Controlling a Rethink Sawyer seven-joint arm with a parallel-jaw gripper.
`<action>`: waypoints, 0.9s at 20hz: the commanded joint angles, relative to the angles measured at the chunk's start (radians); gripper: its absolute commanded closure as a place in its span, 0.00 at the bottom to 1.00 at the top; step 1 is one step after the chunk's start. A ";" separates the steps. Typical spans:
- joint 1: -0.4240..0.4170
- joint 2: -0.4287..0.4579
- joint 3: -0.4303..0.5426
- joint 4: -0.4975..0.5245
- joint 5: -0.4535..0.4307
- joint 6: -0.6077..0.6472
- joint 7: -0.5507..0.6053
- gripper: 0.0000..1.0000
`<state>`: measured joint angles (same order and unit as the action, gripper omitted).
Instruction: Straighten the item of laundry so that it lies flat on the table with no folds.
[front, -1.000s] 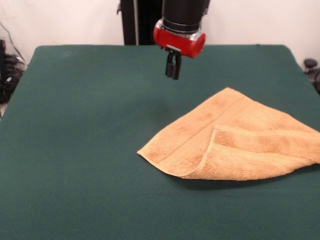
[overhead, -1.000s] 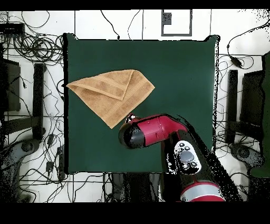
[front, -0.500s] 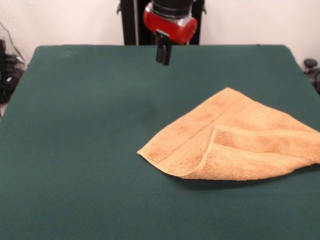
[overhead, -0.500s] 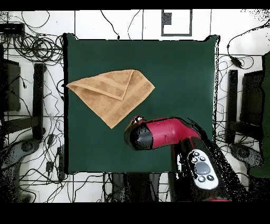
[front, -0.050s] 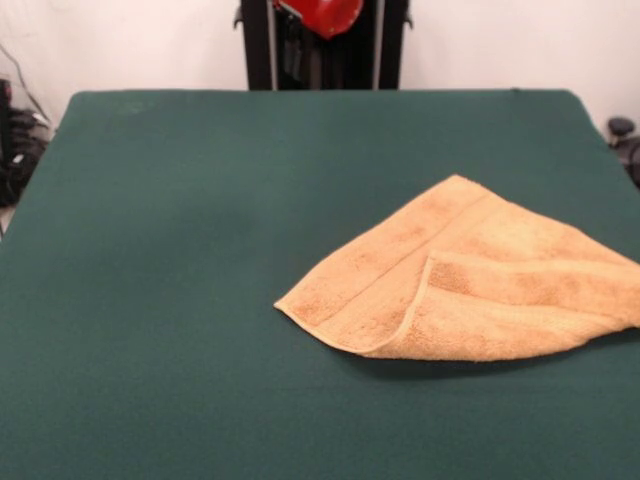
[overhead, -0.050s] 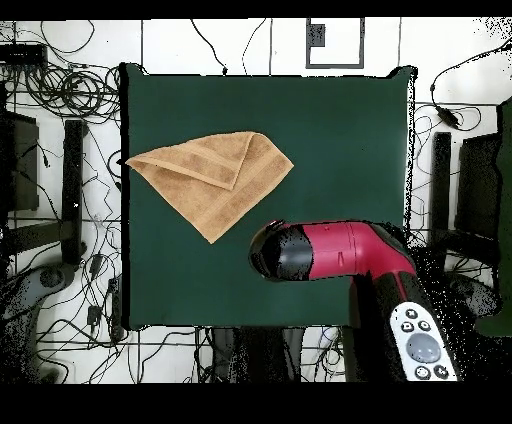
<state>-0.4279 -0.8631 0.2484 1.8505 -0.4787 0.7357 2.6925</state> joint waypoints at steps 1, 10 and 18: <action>0.002 0.019 0.132 0.067 0.009 0.038 -0.228 1.00; 0.001 0.022 0.139 0.064 0.003 0.037 -0.219 1.00; 0.073 0.165 0.060 0.021 -0.117 -0.155 -0.076 1.00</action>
<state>-0.4127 -0.8378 0.2725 1.8495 -0.4953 0.7172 2.6925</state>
